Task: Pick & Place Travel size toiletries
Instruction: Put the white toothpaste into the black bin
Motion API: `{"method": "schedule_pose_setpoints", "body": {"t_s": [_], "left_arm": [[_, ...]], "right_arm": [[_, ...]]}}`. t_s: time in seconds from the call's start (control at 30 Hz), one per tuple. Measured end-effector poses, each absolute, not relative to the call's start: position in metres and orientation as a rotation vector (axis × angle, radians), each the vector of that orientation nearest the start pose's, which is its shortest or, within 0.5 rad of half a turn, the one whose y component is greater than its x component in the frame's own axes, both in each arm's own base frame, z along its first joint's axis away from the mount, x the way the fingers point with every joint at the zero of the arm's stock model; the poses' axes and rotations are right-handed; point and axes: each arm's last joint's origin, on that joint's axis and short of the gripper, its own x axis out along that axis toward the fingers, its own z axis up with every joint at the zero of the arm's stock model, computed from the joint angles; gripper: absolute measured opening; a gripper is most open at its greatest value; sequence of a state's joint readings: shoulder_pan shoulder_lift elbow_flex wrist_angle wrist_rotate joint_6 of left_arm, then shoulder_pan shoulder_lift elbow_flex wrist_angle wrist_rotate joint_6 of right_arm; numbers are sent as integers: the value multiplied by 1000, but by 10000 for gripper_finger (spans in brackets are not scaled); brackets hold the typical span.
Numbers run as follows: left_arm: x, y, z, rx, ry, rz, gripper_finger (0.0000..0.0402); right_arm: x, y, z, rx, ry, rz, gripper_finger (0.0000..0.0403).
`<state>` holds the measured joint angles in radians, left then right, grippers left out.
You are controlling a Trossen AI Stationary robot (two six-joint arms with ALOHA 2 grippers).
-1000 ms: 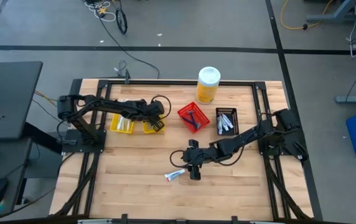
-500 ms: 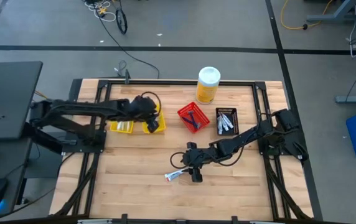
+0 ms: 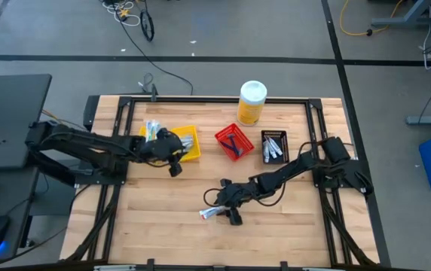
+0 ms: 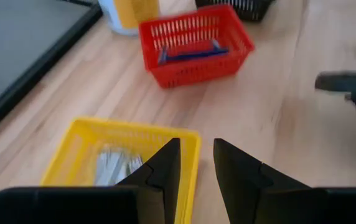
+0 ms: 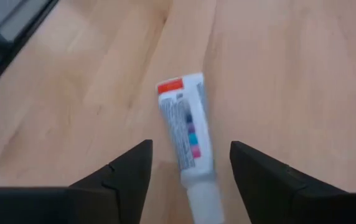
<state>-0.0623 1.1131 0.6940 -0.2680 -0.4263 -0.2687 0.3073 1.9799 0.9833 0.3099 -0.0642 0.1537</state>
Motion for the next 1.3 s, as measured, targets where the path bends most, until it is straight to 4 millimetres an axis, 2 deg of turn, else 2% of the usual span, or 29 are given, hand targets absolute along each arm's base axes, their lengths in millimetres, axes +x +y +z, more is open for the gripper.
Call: {"method": "schedule_pose_setpoints", "body": {"t_s": [0.17, 0.3, 0.6, 1.07, 1.3], "left_arm": [[221, -9, 219, -96, 592, 403, 105], [220, -14, 213, -103, 567, 382, 105], [220, -20, 213, -117, 560, 361, 105], [220, -20, 213, -104, 561, 358, 105], [220, -20, 213, -92, 563, 355, 105]], "right_arm": [[366, 116, 109, 58, 712, 319, 247], [366, 115, 109, 48, 712, 321, 242], [366, 115, 109, 34, 710, 326, 191], [366, 115, 110, 15, 712, 332, 189], [377, 117, 123, -62, 784, 347, 188]]}}
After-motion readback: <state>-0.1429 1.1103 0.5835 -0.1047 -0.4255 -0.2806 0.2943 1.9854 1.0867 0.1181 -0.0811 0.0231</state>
